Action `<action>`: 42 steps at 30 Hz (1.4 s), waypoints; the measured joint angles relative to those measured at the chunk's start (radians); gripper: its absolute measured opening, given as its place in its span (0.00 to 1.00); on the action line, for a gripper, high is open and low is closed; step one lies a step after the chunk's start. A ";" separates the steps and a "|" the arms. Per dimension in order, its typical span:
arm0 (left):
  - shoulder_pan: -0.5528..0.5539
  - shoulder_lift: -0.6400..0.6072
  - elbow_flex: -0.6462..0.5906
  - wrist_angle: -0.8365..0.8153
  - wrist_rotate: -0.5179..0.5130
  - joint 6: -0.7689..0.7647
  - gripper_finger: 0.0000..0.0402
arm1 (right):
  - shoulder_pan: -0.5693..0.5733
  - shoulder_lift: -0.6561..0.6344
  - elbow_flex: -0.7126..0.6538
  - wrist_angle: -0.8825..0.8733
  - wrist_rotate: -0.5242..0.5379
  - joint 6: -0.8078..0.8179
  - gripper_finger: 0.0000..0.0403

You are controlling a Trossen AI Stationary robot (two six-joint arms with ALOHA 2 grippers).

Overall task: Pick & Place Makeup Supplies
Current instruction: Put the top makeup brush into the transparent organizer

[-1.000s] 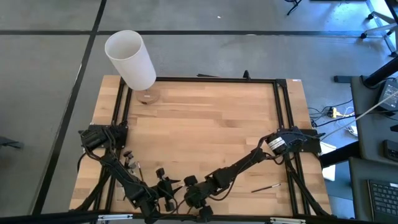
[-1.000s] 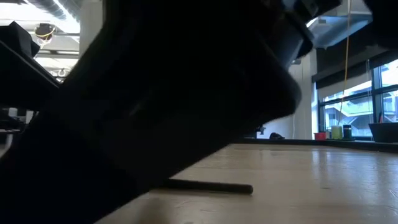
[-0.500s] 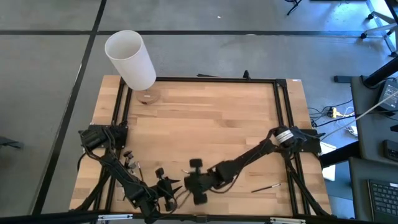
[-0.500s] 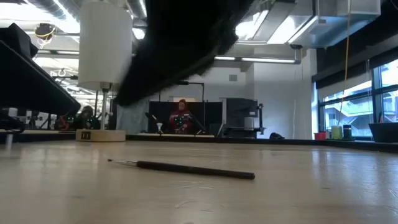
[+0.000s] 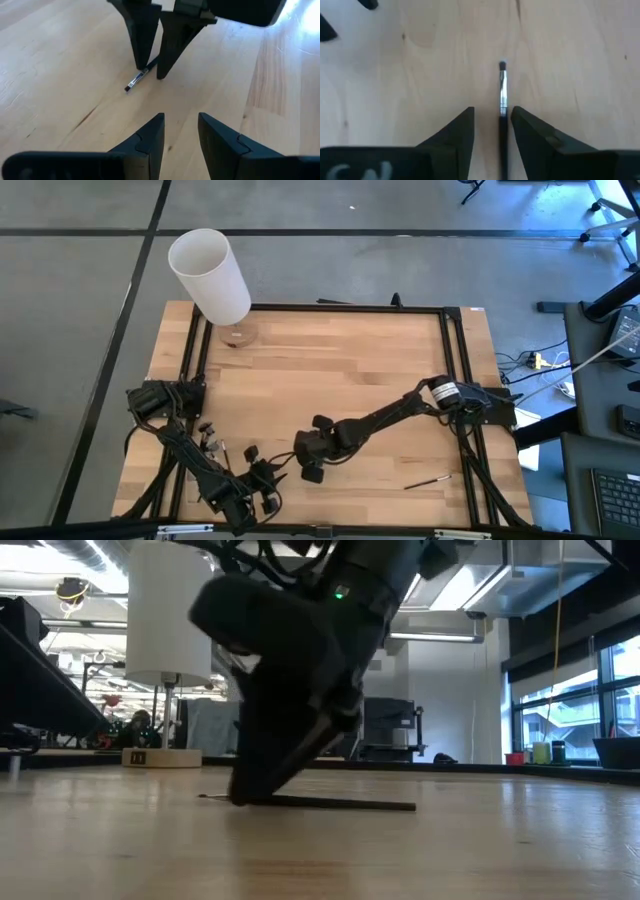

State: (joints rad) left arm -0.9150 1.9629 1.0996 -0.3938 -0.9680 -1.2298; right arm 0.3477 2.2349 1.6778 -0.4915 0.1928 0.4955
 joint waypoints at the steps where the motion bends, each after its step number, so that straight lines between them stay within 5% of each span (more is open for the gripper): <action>1: 0.000 0.000 0.000 -0.002 0.000 -0.006 0.28 | 0.000 0.000 0.001 -0.025 -0.001 0.004 0.34; 18: 0.001 0.000 0.000 -0.002 -0.006 -0.017 0.28 | 0.007 -0.001 0.005 -0.043 -0.045 -0.147 0.17; 34: 0.001 0.000 0.000 0.000 -0.001 -0.027 0.28 | 0.009 0.004 0.284 -0.372 -0.056 -0.317 0.16; 42: 0.001 0.000 0.000 0.001 0.004 -0.041 0.28 | 0.001 0.004 0.280 -0.374 -0.050 -0.195 0.16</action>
State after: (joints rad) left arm -0.9142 1.9629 1.0996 -0.3927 -0.9642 -1.2709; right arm 0.3486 2.2387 1.9575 -0.8655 0.1431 0.3009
